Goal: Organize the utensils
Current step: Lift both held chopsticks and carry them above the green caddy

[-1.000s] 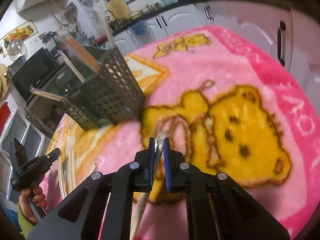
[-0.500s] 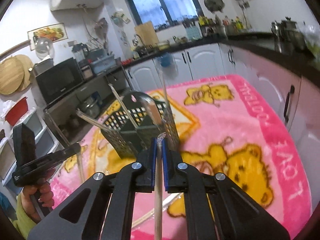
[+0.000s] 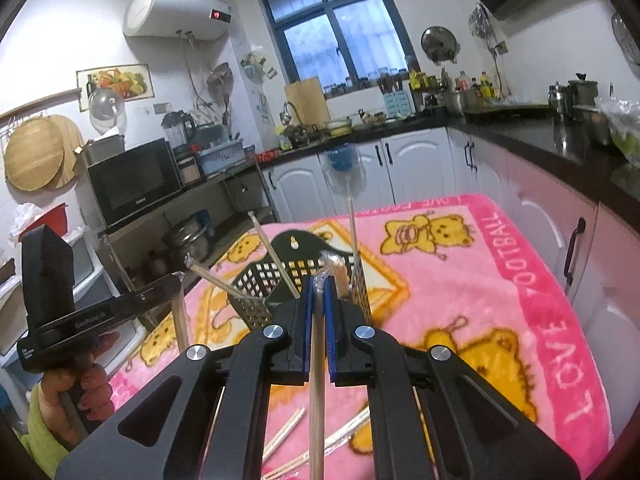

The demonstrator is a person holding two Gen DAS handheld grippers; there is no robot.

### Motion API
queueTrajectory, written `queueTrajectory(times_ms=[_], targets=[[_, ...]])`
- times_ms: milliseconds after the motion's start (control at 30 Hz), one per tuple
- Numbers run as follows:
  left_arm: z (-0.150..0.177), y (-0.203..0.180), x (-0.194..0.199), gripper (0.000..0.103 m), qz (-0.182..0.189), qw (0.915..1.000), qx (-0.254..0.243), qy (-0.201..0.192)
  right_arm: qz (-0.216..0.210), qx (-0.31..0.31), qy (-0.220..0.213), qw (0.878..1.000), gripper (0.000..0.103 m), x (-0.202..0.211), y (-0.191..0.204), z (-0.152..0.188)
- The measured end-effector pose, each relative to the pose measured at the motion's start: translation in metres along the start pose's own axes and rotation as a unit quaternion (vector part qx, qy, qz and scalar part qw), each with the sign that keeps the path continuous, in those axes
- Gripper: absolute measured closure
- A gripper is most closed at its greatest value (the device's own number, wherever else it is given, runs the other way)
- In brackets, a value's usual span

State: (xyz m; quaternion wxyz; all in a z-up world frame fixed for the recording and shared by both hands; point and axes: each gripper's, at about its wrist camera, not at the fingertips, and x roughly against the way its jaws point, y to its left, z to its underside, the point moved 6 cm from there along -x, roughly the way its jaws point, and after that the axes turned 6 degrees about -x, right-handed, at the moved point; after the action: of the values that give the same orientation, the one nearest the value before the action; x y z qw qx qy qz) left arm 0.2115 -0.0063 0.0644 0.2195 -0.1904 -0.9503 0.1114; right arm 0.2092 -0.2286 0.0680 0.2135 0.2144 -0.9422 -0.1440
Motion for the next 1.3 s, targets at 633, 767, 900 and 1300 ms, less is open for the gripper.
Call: queueTrajectory(times_ms=[633,767,900,1300], targets=[[-0.047,-0.021,-0.003,0.1,0.014,0.9986,-0.027,-0.043,-0.019,0.023,-0.05,0.998,0.097,0.005,0.021,-0.031],[-0.054,-0.025,-0.003,0.1,0.013,0.9981,-0.034,-0.05,-0.02,0.028,-0.052,0.998,0.097,0.001,0.023,-0.036],[-0.063,-0.027,-0.005,0.1,0.015,0.9974,-0.039,-0.059,-0.024,0.035,-0.058,0.997,0.097,-0.004,0.029,-0.046],[-0.1,-0.035,-0.011,0.1,0.005,0.9933,-0.068,-0.094,-0.035,0.052,-0.083,0.995,0.097,-0.034,0.05,-0.081]])
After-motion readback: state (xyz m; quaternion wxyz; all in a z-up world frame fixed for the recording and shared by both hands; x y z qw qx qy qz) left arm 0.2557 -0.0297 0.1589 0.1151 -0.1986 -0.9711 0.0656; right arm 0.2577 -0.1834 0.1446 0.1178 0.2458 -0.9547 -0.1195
